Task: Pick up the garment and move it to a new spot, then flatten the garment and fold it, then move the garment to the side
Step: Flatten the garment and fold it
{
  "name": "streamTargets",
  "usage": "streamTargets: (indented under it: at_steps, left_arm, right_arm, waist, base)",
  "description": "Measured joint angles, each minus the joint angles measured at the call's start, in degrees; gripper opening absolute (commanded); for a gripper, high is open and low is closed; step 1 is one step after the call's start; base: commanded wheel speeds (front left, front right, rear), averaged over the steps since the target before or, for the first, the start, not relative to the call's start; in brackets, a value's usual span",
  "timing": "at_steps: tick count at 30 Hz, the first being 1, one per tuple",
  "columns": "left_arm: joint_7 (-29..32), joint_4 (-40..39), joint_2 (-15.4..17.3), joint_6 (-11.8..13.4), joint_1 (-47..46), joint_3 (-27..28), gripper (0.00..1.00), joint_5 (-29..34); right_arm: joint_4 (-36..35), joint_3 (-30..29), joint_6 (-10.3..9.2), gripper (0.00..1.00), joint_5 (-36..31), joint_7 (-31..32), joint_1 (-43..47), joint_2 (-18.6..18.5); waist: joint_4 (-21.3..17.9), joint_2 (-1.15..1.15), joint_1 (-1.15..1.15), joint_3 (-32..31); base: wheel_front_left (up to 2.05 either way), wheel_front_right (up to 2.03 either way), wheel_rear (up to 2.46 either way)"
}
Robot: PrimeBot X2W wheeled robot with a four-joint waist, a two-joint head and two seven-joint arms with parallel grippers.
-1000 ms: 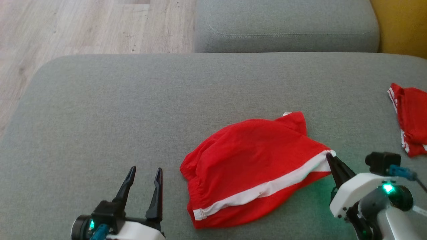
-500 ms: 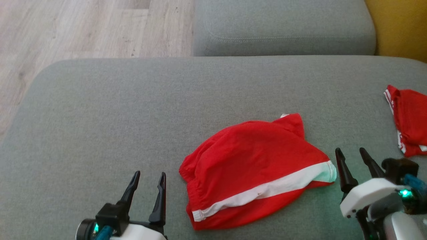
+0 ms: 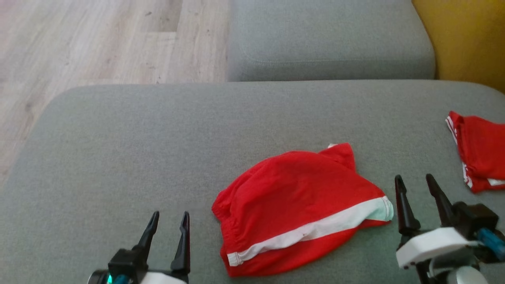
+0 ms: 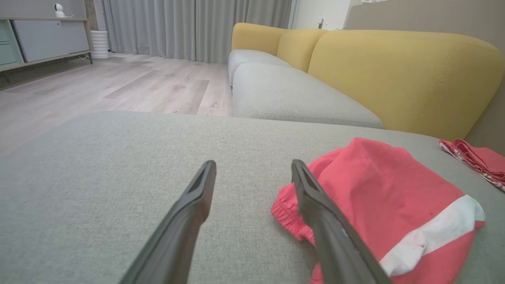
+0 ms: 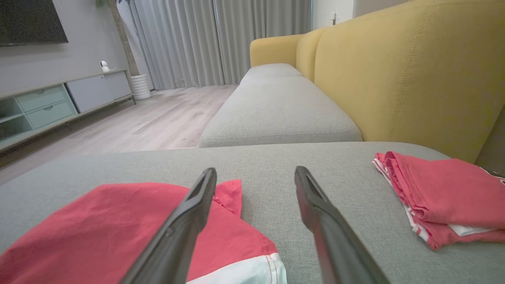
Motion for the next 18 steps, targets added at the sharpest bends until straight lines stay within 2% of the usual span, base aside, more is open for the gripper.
streamTargets:
  at_steps: [6, 18]
  left_arm:
    - [-0.5, 1.4, 0.1, -0.1, 2.2, 0.7, 1.00, 0.0]
    - [-1.1, 2.0, 0.1, -0.1, 2.7, 2.8, 1.00, -0.5]
  right_arm:
    - [-1.1, -0.3, 0.00, 1.00, 1.9, -1.7, 2.9, 0.0]
    - [-0.2, 1.1, 0.00, 1.00, 0.8, -2.4, 4.3, 0.0]
  waist:
    - [0.6, 0.00, 0.00, -1.0]
    - [0.6, 0.00, 0.00, -1.3]
  base:
    - [0.00, 0.00, 0.00]
    - [0.00, 0.00, 0.00]
